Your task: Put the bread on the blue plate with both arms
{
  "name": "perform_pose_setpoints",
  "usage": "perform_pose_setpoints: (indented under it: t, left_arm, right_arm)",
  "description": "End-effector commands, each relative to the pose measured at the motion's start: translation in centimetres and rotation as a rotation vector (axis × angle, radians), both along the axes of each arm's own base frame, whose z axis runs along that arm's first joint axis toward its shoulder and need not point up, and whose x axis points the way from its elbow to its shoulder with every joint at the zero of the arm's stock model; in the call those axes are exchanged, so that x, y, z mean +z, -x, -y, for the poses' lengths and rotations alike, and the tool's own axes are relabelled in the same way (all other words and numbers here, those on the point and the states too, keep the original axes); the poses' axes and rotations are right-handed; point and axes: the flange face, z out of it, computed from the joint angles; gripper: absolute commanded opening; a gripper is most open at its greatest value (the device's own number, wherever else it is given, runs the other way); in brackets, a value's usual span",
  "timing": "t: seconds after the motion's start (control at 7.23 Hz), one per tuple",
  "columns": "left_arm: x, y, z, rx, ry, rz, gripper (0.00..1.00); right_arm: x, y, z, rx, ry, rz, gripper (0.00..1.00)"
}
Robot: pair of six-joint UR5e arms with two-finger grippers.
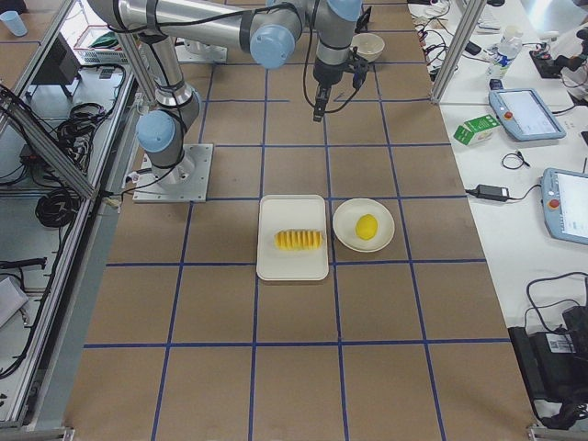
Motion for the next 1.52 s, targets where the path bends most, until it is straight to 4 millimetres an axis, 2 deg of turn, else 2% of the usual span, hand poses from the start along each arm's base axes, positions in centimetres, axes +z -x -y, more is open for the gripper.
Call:
perform_pose_setpoints:
  t: [0.0,0.14,0.28,0.55,0.69,0.83,0.97,1.11,1.24,1.38]
  left_arm:
    - [-4.8,-10.3,-1.6,0.181,-0.037,-0.027,1.0]
    - [-7.0,-12.4,-0.1,0.204,-0.023,0.019,1.0]
    - [-10.2,-14.1,0.7,0.279,-0.089,0.035,1.0]
    - [-15.6,-15.7,1.7,0.342,-0.186,0.012,1.0]
    - [-16.8,-16.2,1.8,0.355,-0.215,0.017,0.97]
    - [-17.6,-16.8,1.5,0.353,-0.242,0.025,0.88]
    - [-18.9,-17.5,1.4,0.362,-0.26,0.013,0.86]
    - [-19.9,-18.0,1.5,0.368,-0.272,0.003,0.84]
    - [-21.1,-18.5,1.9,0.373,-0.265,0.008,0.82]
    - [-22.5,-18.9,2.3,0.37,-0.266,0.008,0.75]
  right_arm:
    - [-5.6,10.3,-1.7,0.073,0.001,0.051,1.0]
    - [-8.9,14.4,-2.9,0.058,0.023,0.045,1.0]
    - [-13.1,15.6,-3.1,0.091,0.016,0.058,1.0]
    - [-17.0,18.5,-3.4,0.112,0.032,0.056,1.0]
    - [-19.9,19.5,-2.9,0.144,0.002,0.085,1.0]
    - [-22.2,20.5,-2.3,0.144,0.001,0.07,1.0]
    - [-23.4,21.7,-2.7,0.124,-0.008,0.085,1.0]
    - [-23.8,22.5,-2.9,0.125,-0.006,0.084,1.0]
    - [-25.5,23.3,-2.5,0.175,-0.03,0.068,1.0]
    - [-26.6,23.8,-2.7,0.177,-0.071,0.05,1.0]
